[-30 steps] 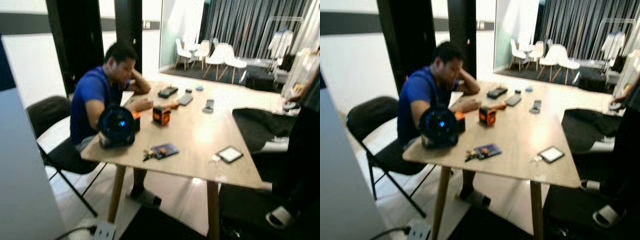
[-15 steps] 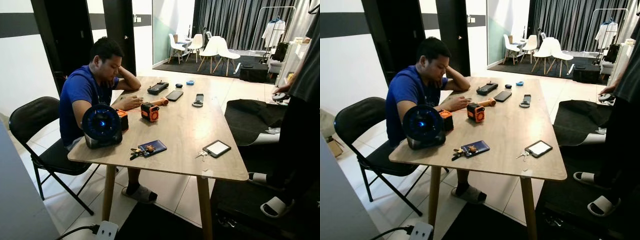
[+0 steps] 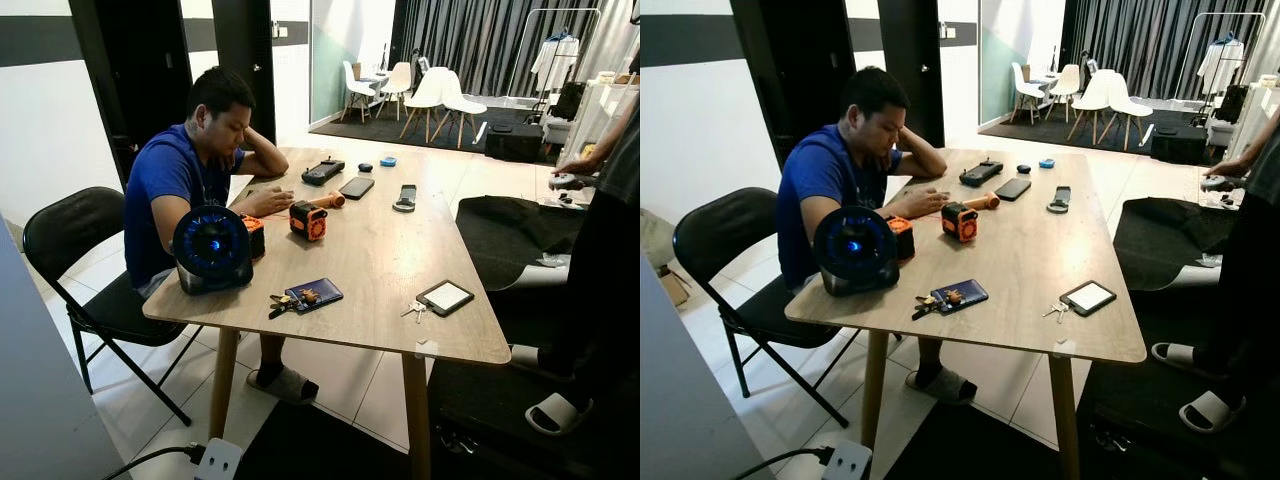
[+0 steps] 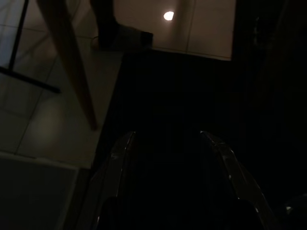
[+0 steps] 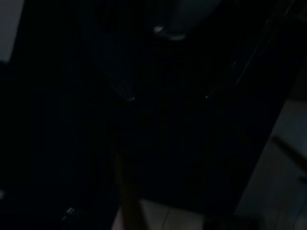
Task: Hang keys on a hook
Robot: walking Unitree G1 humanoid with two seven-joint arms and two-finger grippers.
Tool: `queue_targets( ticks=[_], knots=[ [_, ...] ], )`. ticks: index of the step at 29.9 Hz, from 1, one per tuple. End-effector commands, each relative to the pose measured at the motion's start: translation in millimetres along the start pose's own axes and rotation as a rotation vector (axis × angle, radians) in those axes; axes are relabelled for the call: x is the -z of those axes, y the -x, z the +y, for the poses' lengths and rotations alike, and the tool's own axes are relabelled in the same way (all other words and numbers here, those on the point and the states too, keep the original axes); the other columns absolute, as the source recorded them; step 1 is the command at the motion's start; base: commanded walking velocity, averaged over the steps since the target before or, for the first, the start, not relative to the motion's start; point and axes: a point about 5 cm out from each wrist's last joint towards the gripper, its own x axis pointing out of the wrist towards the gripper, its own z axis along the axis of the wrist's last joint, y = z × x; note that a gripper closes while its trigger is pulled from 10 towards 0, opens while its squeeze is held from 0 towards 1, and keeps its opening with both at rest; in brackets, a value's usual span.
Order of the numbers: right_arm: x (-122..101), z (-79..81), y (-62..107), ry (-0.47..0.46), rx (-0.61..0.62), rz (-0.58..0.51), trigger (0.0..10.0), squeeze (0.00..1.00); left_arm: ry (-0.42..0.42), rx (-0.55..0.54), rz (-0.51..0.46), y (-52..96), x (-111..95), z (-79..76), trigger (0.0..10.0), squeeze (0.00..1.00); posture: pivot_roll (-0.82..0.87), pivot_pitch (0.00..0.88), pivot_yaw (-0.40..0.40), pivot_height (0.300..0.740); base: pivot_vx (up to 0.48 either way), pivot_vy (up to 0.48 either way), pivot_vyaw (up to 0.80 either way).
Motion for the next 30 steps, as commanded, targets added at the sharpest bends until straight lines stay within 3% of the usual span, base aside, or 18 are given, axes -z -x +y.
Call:
queue_targets(
  ticks=[1, 5, 6, 7, 11, 17, 21, 24, 25, 28, 30],
  knots=[
    [-6.2, -2.4, -0.9, -0.005, 0.010, -0.037, 10.0, 0.00, -0.019, 0.015, -0.013, 1.9, -1.3, 3.0, 10.0, 0.00, 0.05, 0.027, 0.026, 0.740, 0.000, 0.000, 0.00],
    [-29.4, -9.0, -3.7, 0.009, 0.013, -0.158, 10.0, 0.00, -0.052, 0.071, -0.072, 2.6, -11.6, 1.3, 10.0, 0.00, 0.05, 0.026, 0.024, 0.740, 0.000, 0.000, 0.00],
    [-48.2, -17.5, -4.1, -0.005, 0.047, -0.257, 10.0, 0.00, -0.052, 0.085, -0.143, 3.7, -23.9, 3.7, 10.0, 0.00, 0.05, 0.028, 0.023, 0.740, 0.000, 0.000, 0.00],
    [-55.0, -21.2, -4.1, -0.016, 0.064, -0.290, 10.0, 0.00, -0.052, 0.080, -0.167, 3.9, -28.4, 5.6, 10.0, 0.00, 0.05, 0.028, 0.023, 0.740, 0.000, 0.000, 0.00],
    [-78.2, -30.9, -5.2, -0.067, 0.109, -0.382, 10.0, 0.00, -0.046, 0.048, -0.212, 2.2, -40.0, 12.5, 10.0, 0.00, 0.05, 0.030, 0.027, 0.740, 0.000, 0.000, 0.00],
    [-104.8, -29.2, -10.3, -0.110, 0.087, -0.448, 10.0, 0.00, -0.034, 0.062, -0.242, 0.6, -49.4, 14.4, 10.0, 0.00, 0.04, 0.029, 0.032, 0.740, 0.000, 0.000, 0.00],
    [-95.9, -18.1, -15.6, -0.112, 0.020, -0.370, 10.0, 0.00, -0.054, 0.083, -0.194, 1.4, -39.2, 12.2, 10.0, 0.00, 0.04, 0.028, 0.033, 0.740, 0.000, 0.000, 0.00],
    [-60.1, -2.7, -15.1, -0.069, -0.061, -0.217, 10.0, 0.00, -0.061, 0.108, -0.115, 6.3, -19.6, 8.1, 10.0, 0.00, 0.04, 0.025, 0.031, 0.740, 0.000, 0.000, 0.00],
    [-60.1, -2.7, -15.1, -0.069, -0.061, -0.217, 10.0, 0.00, -0.061, 0.108, -0.115, 6.3, -19.6, 8.1, 10.0, 0.00, 0.04, 0.025, 0.031, 0.740, 0.000, 0.000, 0.00],
    [-14.3, 1.3, -3.3, -0.066, -0.052, -0.072, 10.0, 0.00, -0.045, 0.097, -0.035, 13.8, 1.9, 5.7, 10.0, 0.00, 0.05, 0.023, 0.018, 0.740, 0.000, 0.000, 0.00],
    [-14.3, 1.3, -3.3, -0.066, -0.052, -0.072, 10.0, 0.00, -0.045, 0.097, -0.035, 13.8, 1.9, 5.7, 10.0, 0.00, 0.05, 0.023, 0.018, 0.740, 0.000, 0.000, 0.00]
  ],
)
